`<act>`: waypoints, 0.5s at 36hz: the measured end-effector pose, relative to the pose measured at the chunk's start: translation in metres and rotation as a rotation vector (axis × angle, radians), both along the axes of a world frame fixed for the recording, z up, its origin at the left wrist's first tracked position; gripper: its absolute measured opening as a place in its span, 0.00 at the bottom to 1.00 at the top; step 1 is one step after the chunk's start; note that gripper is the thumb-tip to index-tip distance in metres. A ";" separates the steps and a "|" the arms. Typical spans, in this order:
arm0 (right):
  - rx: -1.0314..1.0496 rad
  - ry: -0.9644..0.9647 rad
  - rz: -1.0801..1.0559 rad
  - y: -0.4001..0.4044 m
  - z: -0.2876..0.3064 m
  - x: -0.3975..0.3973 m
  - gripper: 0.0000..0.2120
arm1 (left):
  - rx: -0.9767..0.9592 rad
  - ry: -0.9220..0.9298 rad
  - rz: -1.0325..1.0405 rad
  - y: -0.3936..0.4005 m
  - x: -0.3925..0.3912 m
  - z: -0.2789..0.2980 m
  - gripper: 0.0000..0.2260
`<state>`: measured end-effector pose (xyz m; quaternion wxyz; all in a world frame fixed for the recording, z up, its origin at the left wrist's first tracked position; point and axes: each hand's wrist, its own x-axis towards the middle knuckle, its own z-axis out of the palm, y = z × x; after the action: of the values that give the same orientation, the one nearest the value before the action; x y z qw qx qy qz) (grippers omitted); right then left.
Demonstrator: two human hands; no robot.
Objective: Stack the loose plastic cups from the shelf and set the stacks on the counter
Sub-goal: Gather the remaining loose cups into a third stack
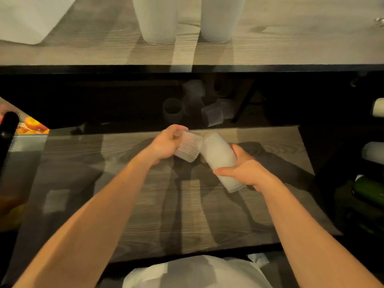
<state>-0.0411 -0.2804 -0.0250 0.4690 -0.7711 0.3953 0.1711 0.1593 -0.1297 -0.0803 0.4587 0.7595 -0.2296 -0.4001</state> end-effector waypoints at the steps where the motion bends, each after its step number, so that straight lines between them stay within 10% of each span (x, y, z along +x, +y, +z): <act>1: -0.002 0.021 0.053 -0.002 0.003 0.000 0.47 | -0.001 0.039 -0.083 0.002 0.000 0.004 0.17; 13: 0.004 0.000 0.264 -0.014 0.009 0.000 0.51 | 0.039 0.002 -0.337 -0.043 -0.029 0.022 0.15; 18: -0.002 0.013 0.164 -0.027 -0.004 -0.003 0.47 | 0.028 -0.024 -0.087 -0.066 -0.031 0.017 0.12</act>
<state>-0.0445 -0.3076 -0.0286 0.4502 -0.8000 0.3341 0.2138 0.1284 -0.1960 -0.0631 0.4274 0.7598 -0.2624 -0.4137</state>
